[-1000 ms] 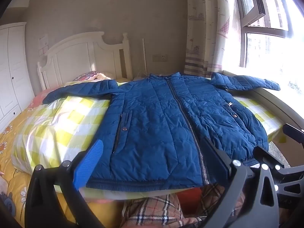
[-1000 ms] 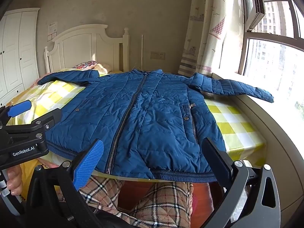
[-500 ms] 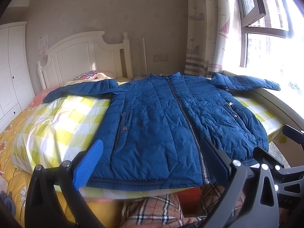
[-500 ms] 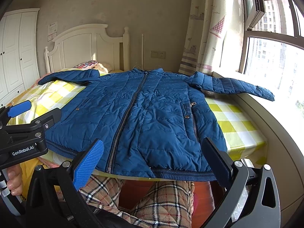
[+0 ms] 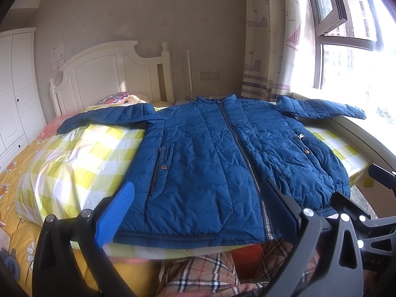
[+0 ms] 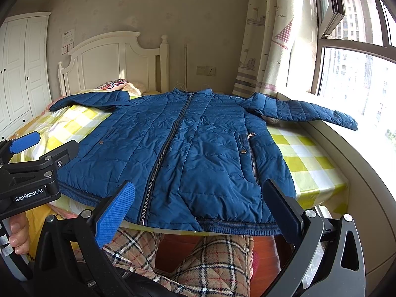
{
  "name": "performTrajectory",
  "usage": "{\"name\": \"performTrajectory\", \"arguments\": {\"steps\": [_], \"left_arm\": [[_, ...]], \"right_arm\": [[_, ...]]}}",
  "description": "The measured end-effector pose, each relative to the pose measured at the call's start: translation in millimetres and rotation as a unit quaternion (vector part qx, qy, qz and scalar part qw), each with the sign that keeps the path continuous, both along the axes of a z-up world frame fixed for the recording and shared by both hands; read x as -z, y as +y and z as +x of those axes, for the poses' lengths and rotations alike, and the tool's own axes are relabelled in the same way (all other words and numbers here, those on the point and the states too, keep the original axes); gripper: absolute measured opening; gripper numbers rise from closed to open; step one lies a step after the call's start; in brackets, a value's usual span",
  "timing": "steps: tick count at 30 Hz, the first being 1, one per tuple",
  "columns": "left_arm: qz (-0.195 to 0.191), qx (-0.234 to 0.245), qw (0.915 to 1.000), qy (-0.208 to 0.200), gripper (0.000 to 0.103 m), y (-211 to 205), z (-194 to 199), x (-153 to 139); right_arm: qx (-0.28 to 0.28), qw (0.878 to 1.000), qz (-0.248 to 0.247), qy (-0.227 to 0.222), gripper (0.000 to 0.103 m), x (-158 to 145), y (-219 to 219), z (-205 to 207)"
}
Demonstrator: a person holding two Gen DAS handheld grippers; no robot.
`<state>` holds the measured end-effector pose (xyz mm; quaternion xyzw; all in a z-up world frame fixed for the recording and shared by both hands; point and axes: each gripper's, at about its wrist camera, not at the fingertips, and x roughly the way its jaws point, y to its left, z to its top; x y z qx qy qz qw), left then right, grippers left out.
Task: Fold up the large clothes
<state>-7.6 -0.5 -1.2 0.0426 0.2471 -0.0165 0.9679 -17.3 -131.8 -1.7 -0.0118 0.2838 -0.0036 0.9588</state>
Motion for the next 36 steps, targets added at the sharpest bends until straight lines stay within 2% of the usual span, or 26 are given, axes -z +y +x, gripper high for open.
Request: {"name": "performTrajectory", "arguments": {"steps": [36], "left_arm": [[-0.002, 0.001, 1.0, 0.003, 0.101, 6.8, 3.0, 0.2]], "right_arm": [[-0.003, 1.0, 0.008, 0.005, 0.099, 5.1, 0.6, 0.1]]}}
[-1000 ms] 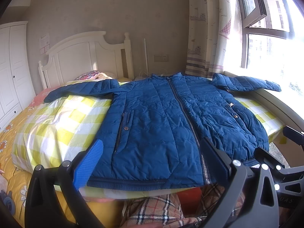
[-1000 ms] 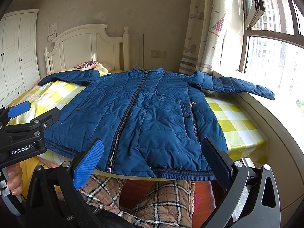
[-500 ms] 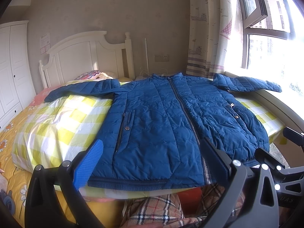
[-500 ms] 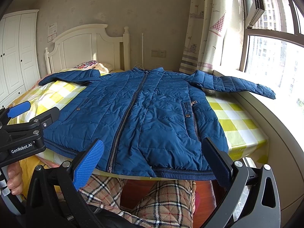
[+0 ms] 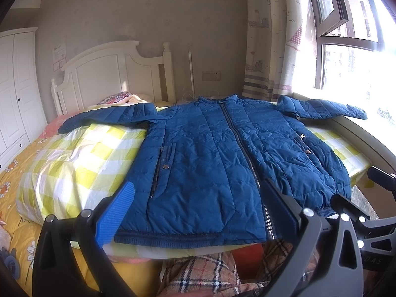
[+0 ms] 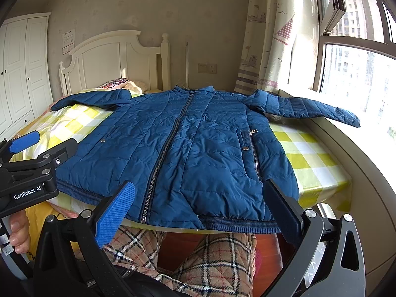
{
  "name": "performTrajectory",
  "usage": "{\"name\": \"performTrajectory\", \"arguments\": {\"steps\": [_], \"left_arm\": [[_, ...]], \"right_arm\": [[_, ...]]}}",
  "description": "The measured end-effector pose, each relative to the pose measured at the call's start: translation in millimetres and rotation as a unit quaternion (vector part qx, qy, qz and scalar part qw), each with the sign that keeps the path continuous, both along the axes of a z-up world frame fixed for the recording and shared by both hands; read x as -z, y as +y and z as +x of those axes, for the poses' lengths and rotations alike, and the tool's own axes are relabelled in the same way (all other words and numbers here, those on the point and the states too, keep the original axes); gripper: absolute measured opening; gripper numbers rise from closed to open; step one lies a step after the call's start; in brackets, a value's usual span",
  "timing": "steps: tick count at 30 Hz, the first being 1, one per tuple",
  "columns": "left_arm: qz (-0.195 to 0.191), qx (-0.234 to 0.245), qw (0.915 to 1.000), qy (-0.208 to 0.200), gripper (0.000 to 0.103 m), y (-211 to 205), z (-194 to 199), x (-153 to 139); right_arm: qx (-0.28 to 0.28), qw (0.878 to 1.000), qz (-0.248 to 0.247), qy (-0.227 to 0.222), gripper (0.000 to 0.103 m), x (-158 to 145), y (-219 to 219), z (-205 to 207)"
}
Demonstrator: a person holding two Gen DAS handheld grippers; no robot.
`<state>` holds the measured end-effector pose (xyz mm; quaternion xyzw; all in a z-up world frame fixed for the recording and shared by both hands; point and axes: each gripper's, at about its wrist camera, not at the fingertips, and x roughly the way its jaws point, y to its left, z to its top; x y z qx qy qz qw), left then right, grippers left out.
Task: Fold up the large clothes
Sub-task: 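Grasp the sleeve cuff with the right tool and lift it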
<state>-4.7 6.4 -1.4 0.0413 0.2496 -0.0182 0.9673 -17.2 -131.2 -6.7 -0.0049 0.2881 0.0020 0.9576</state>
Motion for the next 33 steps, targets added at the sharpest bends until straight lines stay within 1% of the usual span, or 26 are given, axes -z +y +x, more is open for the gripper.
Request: {"name": "performTrajectory", "arguments": {"steps": [8, 11, 13, 15, 17, 19, 23, 26, 29, 30, 31, 32, 33], "left_arm": [[-0.001, 0.005, 0.9999, 0.012, 0.101, 3, 7, 4], [-0.013, 0.017, 0.9993, 0.031, 0.101, 1, 22, 9], [-0.017, 0.018, 0.9988, 0.043, 0.101, 2, 45, 11], [0.001, 0.014, 0.999, 0.043, 0.101, 0, 74, 10], [0.028, 0.011, 0.9983, 0.05, 0.101, -4, 115, 10], [0.039, 0.011, 0.9961, 0.078, 0.101, -3, 165, 14], [0.044, -0.002, 0.9896, 0.137, 0.101, 7, 266, 33], [0.037, -0.019, 0.9838, 0.174, 0.101, 20, 322, 57], [0.021, -0.026, 0.9774, 0.209, 0.101, 32, 358, 83], [0.002, -0.023, 0.976, 0.217, 0.101, 40, 365, 91], [-0.02, -0.022, 0.9752, 0.219, 0.101, 47, 369, 94], [-0.03, -0.024, 0.9755, 0.217, 0.101, 50, 370, 95], [-0.028, -0.023, 0.9756, 0.216, 0.101, 50, 371, 97]], "right_arm": [[0.0, 1.0, 0.012, 0.009, 0.099, 5, -7, 5], [0.006, 1.0, 0.018, 0.01, 0.099, 7, -15, 16], [0.008, 0.999, 0.035, 0.022, 0.099, 9, -25, 33], [0.019, 0.998, 0.053, 0.035, 0.099, 12, -41, 53], [0.038, 0.996, 0.07, 0.042, 0.099, 13, -61, 76], [0.066, 0.993, 0.089, 0.047, 0.099, 14, -88, 103], [0.154, 0.979, 0.121, 0.05, 0.099, 19, -157, 162], [0.213, 0.963, 0.156, 0.054, 0.099, 26, -215, 211], [0.27, 0.942, 0.19, 0.061, 0.099, 36, -268, 254], [0.285, 0.935, 0.203, 0.064, 0.099, 40, -283, 268], [0.294, 0.927, 0.222, 0.065, 0.099, 45, -297, 280], [0.306, 0.92, 0.235, 0.067, 0.099, 50, -309, 290], [0.318, 0.915, 0.239, 0.068, 0.099, 54, -319, 301]]}}
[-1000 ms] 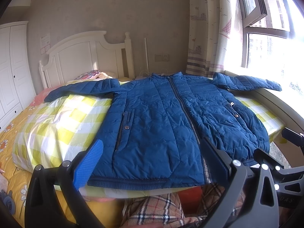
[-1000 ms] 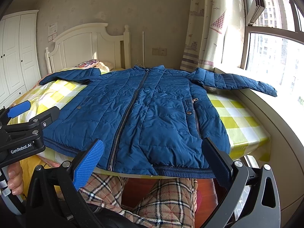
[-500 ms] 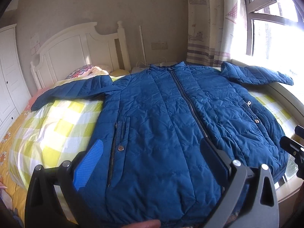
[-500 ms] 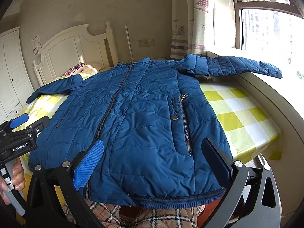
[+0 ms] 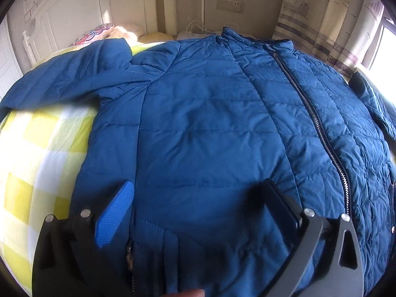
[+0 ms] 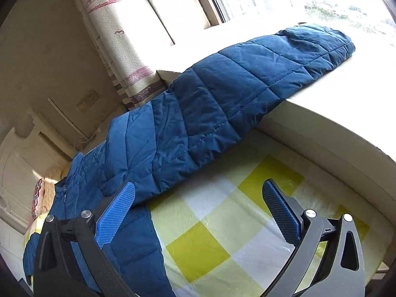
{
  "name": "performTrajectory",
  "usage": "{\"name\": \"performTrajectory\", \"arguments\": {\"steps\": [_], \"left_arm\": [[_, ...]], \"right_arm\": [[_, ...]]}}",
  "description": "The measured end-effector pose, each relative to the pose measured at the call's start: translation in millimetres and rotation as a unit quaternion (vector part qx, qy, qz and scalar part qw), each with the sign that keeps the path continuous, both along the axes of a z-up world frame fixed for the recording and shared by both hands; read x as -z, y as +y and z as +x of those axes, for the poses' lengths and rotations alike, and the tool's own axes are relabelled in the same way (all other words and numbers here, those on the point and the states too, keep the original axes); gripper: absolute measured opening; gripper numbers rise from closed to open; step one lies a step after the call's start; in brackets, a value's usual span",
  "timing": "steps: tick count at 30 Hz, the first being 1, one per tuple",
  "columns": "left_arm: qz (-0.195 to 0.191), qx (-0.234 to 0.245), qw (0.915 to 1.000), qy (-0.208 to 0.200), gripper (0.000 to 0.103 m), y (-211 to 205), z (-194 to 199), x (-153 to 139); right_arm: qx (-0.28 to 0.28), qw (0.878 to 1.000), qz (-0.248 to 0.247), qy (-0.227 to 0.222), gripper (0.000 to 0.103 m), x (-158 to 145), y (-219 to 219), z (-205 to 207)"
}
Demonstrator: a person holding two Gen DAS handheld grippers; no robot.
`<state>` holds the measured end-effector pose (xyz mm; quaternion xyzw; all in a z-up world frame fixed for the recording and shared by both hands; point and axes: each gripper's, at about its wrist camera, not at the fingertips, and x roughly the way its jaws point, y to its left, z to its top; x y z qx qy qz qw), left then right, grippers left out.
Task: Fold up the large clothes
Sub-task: 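Grasp the sleeve cuff with the right tool and lift it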
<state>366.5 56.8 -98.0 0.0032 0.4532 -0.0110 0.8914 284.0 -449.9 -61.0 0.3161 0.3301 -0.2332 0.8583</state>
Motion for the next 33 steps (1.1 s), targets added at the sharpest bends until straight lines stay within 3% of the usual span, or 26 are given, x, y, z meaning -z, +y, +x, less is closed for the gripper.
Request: {"name": "performTrajectory", "arguments": {"steps": [3, 5, 7, 8, 9, 11, 15, 17, 19, 21, 22, 23, 24, 26, 27, 30, 33], "left_arm": [[0.022, 0.0, 0.9997, 0.003, 0.101, -6, -1, 4], [0.017, -0.004, 0.9998, 0.006, 0.101, -7, -2, 4], [0.01, -0.008, 0.9999, 0.006, 0.101, -5, -2, 4], [0.01, -0.009, 0.9999, 0.005, 0.101, -5, -2, 4], [0.01, -0.013, 0.9999, 0.003, 0.101, -5, -2, 3], [0.011, -0.015, 0.9998, 0.001, 0.101, -5, -3, 3], [0.011, -0.015, 0.9998, 0.0, 0.101, -5, -4, 3], [0.01, -0.015, 0.9998, 0.0, 0.101, -5, -4, 2], [0.009, -0.015, 0.9998, 0.0, 0.101, -5, -4, 2], [0.008, -0.015, 0.9998, 0.0, 0.101, -5, -4, 2], [0.008, -0.015, 0.9998, 0.0, 0.101, -5, -4, 2], [0.008, -0.015, 0.9999, -0.001, 0.101, -5, -4, 2], [0.007, -0.015, 0.9999, -0.001, 0.101, -5, -4, 2], [0.004, -0.015, 0.9999, -0.002, 0.101, -4, -5, 2], [0.003, -0.014, 0.9999, -0.002, 0.101, -3, -5, 2], [0.004, -0.015, 0.9999, -0.002, 0.101, -4, -5, 2], [0.003, -0.015, 0.9999, -0.003, 0.101, -3, -5, 1]], "right_arm": [[0.032, 0.999, 0.023, 0.006, 0.099, 12, -22, 24], [0.056, 0.998, 0.03, 0.0, 0.096, 16, -31, 31], [0.066, 0.997, 0.03, -0.01, 0.075, 13, -35, 39], [0.068, 0.997, 0.022, -0.012, 0.059, 9, -33, 43], [0.07, 0.997, 0.002, -0.017, 0.035, 1, -28, 47], [0.057, 0.996, -0.056, -0.038, 0.017, -22, -8, 55], [-0.068, 0.977, -0.182, -0.092, 0.016, -71, 79, 89], [-0.157, 0.955, -0.225, -0.109, 0.016, -82, 137, 104], [-0.263, 0.926, -0.248, -0.109, 0.016, -78, 199, 113], [-0.349, 0.891, -0.283, -0.061, 0.018, -57, 258, 122], [-0.378, 0.875, -0.301, -0.02, 0.026, -40, 280, 128], [-0.413, 0.859, -0.302, 0.019, 0.04, -20, 297, 133], [-0.435, 0.851, -0.288, 0.056, 0.052, 1, 306, 135], [-0.427, 0.865, -0.248, 0.095, 0.06, 29, 299, 136], [-0.415, 0.878, -0.224, 0.079, 0.067, 30, 289, 132], [-0.379, 0.914, -0.135, 0.057, 0.073, 16, 251, 110], [-0.317, 0.948, -0.037, -0.017, 0.077, -6, 201, 75]]}}
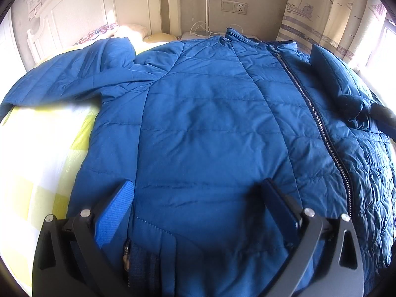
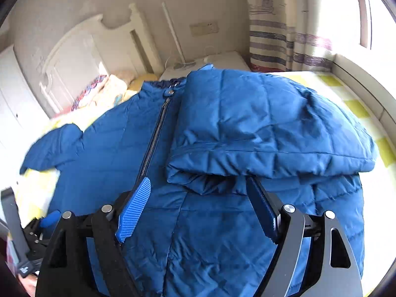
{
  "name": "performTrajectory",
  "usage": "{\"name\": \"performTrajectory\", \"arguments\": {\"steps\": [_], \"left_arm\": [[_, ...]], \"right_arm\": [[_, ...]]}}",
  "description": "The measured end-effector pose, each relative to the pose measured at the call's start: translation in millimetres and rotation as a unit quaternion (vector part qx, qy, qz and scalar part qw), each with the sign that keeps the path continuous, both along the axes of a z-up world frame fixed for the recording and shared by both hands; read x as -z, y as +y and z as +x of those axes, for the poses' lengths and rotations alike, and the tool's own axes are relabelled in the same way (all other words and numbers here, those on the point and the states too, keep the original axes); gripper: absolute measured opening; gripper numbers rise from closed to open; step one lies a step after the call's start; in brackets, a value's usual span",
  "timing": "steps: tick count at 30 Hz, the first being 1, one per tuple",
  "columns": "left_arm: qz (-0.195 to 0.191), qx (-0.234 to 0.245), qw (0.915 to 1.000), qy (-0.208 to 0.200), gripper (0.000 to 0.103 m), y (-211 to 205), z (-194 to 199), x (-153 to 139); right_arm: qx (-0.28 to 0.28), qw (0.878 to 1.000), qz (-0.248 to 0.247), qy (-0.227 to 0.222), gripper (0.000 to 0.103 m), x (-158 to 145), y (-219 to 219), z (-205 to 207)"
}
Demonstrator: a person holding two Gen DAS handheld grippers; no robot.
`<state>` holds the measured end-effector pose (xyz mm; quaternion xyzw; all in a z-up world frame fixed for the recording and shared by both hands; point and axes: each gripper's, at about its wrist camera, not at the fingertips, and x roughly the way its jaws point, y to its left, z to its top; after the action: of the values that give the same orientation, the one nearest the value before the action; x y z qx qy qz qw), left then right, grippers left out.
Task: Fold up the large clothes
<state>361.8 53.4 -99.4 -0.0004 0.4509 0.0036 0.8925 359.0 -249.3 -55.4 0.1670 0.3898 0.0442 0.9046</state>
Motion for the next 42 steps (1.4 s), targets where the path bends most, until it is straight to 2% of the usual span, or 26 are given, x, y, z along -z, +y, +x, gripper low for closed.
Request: {"name": "performTrajectory", "arguments": {"steps": [2, 4, 9, 10, 12, 13, 14, 16, 18, 20, 22, 23, 24, 25, 26, 27, 30, 32, 34, 36, 37, 39, 40, 41, 42], "left_arm": [[0.002, 0.0, 1.0, 0.0, 0.101, 0, 0, 0], [0.005, 0.0, 1.0, 0.0, 0.101, -1, 0, 0], [0.005, 0.0, 1.0, 0.0, 0.101, -1, 0, 0], [0.005, 0.0, 1.0, 0.0, 0.101, -1, 0, 0], [0.005, 0.0, 1.0, 0.0, 0.101, -1, 0, 0], [0.005, 0.0, 1.0, 0.0, 0.101, -1, 0, 0], [0.006, 0.001, 1.0, 0.0, 0.101, -1, 0, 0], [0.007, 0.001, 1.0, 0.0, 0.101, -1, 0, 0], [0.008, 0.0, 1.0, 0.0, 0.101, -1, 0, 0], [0.007, 0.0, 1.0, 0.0, 0.101, -1, 0, 0], [0.005, 0.0, 1.0, 0.0, 0.101, -1, -1, 0], [0.004, 0.001, 1.0, 0.0, 0.101, 0, -1, 0], [0.003, 0.001, 1.0, 0.0, 0.101, 0, -1, 0], [0.002, 0.001, 1.0, 0.0, 0.101, 1, -1, 0], [0.001, 0.001, 1.0, 0.0, 0.101, 1, -1, 0], [0.001, 0.001, 1.0, 0.0, 0.101, 1, -1, 0], [0.004, 0.001, 1.0, 0.0, 0.101, 2, 0, 0], [0.008, 0.0, 1.0, 0.0, 0.101, 0, -1, 0], [0.015, -0.001, 0.9999, 0.0, 0.101, -2, -1, -1], [0.03, -0.001, 0.9995, -0.004, 0.101, -6, -2, -4], [0.043, 0.002, 0.999, -0.013, 0.101, -12, -5, -9], [0.068, 0.031, 0.9958, -0.052, 0.101, -33, -11, -25], [0.085, 0.054, 0.9921, -0.075, 0.101, -49, -15, -35], [0.108, 0.08, 0.9862, -0.097, 0.101, -69, -18, -44], [0.135, 0.107, 0.978, -0.118, 0.101, -90, -20, -52]], "right_arm": [[0.058, 0.995, 0.075, -0.016, 0.077, 0, -38, -17], [0.107, 0.985, 0.135, -0.012, 0.076, 9, -74, -24], [0.154, 0.974, 0.164, -0.014, 0.053, 19, -116, -3], [0.164, 0.975, 0.153, -0.012, 0.049, 18, -118, 4], [0.175, 0.974, 0.141, -0.012, 0.028, 12, -116, 17], [0.174, 0.976, 0.133, -0.026, 0.024, 5, -111, 21], [0.17, 0.979, 0.102, -0.048, 0.019, -6, -102, 19], [0.132, 0.986, 0.036, -0.095, 0.015, -32, -68, 28], [0.063, 0.99, -0.013, -0.126, 0.013, -53, -20, 37], [-0.031, 0.989, -0.052, -0.137, 0.013, -62, 35, 46], [-0.129, 0.983, -0.064, -0.11, 0.013, -55, 83, 53], [-0.161, 0.981, -0.071, -0.087, 0.016, -46, 100, 56], [-0.178, 0.979, -0.075, -0.07, 0.03, -36, 110, 56], [-0.183, 0.978, -0.077, -0.064, 0.039, -27, 114, 54], [-0.177, 0.98, -0.074, -0.063, 0.053, -20, 111, 50], [-0.162, 0.983, -0.066, -0.061, 0.062, -15, 102, 45], [-0.099, 0.993, -0.012, -0.065, 0.064, -10, 54, 26], [-0.04, 0.995, 0.036, -0.085, 0.065, -8, 6, 10], [0.02, 0.989, 0.104, -0.101, 0.065, 0, -45, -7], [0.074, 0.976, 0.179, -0.096, 0.07, 14, -89, -18], [0.099, 0.969, 0.209, -0.093, 0.07, 23, -107, -24], [0.154, 0.957, 0.235, -0.073, 0.071, 40, -132, -34], [0.171, 0.95, 0.252, -0.064, 0.07, 52, -141, -37], [0.173, 0.945, 0.269, -0.073, 0.064, 59, -145, -40], [0.173, 0.944, 0.271, -0.08, 0.065, 60, -146, -42]]}}
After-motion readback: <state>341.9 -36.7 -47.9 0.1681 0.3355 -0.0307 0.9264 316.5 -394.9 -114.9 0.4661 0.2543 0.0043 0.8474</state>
